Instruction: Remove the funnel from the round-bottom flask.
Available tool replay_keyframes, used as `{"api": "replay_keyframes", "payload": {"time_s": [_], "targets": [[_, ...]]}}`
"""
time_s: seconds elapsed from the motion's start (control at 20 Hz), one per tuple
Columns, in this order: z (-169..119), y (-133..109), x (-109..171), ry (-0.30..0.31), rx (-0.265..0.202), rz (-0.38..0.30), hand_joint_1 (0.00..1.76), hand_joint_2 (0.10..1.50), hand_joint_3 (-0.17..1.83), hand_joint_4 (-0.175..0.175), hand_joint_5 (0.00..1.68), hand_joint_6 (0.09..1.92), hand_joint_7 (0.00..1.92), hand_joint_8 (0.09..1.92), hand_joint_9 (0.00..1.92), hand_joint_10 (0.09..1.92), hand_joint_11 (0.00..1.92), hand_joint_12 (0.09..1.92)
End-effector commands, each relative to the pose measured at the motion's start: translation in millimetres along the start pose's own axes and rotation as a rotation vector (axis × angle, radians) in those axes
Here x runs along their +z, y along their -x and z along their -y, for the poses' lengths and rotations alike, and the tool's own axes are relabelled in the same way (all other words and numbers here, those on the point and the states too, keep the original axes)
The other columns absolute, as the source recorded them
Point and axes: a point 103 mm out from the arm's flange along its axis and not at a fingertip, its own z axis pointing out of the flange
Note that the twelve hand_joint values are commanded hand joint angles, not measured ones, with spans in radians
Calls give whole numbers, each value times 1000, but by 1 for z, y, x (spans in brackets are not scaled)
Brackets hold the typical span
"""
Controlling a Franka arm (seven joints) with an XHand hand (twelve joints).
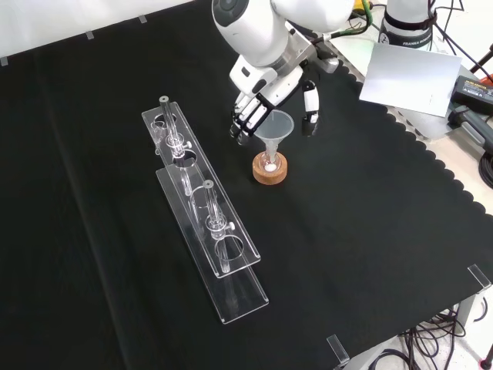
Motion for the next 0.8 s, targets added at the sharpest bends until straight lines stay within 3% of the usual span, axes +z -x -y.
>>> {"api": "replay_keyframes", "payload": {"time_s": [0.05,0.25,0.45,0.8], "targets": [[-6,3,2,8,0,0,742,629,300,-19,70,87,0,302,77,872,320,1486],[-7,5,3,17,9,12,748,631,309,-20,90,87,0,378,129,847,331,1480],[-7,5,3,22,18,27,782,652,359,-27,202,87,9,581,304,734,389,1439],[-6,5,0,66,33,64,853,689,486,-34,403,87,233,684,586,596,523,1346]]}}
